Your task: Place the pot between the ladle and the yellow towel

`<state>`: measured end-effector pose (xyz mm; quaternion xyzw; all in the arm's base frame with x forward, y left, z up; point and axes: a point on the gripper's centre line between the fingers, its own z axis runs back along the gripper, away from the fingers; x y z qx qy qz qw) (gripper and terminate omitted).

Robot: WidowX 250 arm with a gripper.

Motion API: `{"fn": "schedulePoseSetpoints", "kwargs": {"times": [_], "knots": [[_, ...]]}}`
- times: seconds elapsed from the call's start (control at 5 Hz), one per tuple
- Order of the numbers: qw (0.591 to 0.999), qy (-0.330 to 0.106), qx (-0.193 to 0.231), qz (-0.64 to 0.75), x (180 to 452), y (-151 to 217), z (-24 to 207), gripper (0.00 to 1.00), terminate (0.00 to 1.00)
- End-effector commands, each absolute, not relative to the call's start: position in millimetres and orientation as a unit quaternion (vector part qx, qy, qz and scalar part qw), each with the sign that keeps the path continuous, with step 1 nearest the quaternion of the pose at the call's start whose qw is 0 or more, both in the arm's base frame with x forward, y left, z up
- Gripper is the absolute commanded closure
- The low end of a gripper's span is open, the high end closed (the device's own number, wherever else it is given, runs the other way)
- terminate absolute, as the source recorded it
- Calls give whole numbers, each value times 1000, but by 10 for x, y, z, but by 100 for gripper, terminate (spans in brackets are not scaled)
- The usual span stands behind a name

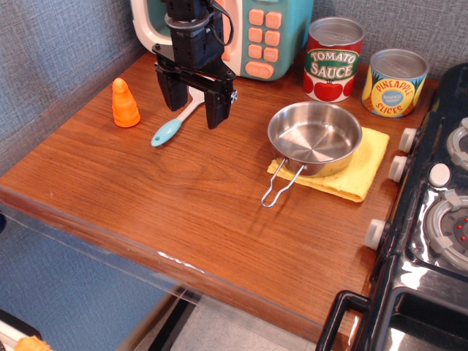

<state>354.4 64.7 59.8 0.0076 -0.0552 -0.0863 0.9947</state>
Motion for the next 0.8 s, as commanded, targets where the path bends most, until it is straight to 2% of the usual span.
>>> {"fn": "schedulePoseSetpoints", "kwargs": {"times": [0.0,0.4,0.6], "knots": [[995,-55,8,-86,3544,647,598,0,0],[994,-84,-1,-67,3719,202,698,0,0],[995,-78,-12,-65,3867,-27,642,0,0]]}}
